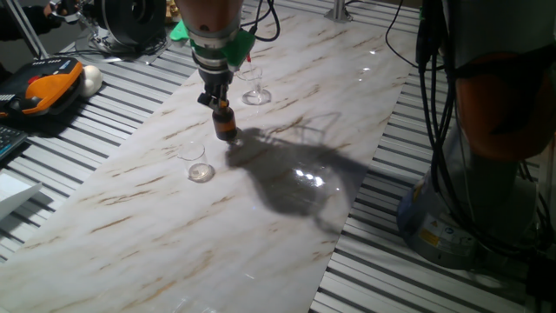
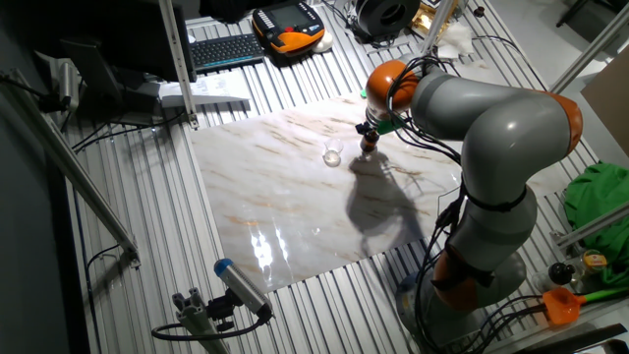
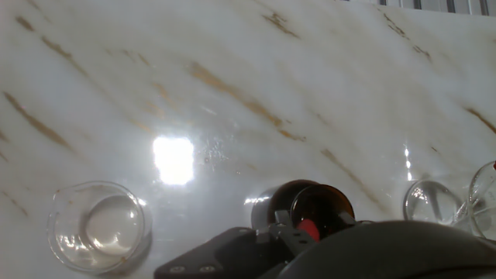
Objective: Transfer liquid using a dropper
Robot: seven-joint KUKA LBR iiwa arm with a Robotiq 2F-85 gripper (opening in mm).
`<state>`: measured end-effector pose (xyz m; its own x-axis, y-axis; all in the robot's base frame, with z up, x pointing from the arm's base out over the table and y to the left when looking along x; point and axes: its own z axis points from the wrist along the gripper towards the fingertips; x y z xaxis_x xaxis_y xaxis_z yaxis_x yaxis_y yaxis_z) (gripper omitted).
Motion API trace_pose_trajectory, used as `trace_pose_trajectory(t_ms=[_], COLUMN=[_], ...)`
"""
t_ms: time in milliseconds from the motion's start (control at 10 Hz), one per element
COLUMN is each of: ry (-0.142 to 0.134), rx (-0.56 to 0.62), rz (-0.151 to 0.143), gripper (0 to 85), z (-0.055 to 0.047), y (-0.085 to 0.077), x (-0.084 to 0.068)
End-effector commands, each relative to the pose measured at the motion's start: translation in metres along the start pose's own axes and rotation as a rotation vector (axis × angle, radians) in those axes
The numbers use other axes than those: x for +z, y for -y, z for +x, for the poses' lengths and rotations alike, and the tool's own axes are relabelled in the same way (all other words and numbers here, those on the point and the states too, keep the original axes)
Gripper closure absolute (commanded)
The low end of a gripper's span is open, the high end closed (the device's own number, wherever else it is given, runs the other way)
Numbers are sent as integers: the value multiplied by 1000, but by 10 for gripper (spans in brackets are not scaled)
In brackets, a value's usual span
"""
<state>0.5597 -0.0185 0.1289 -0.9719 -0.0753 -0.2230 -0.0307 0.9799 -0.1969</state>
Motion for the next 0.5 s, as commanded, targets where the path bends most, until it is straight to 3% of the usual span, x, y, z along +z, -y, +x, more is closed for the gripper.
trace_pose_trajectory(t_ms=[0,400], ry=[0,-1], rx=[0,-4], rz=[-3,-7], gripper=[680,680], z=[0,0], y=[0,0], x=[0,0])
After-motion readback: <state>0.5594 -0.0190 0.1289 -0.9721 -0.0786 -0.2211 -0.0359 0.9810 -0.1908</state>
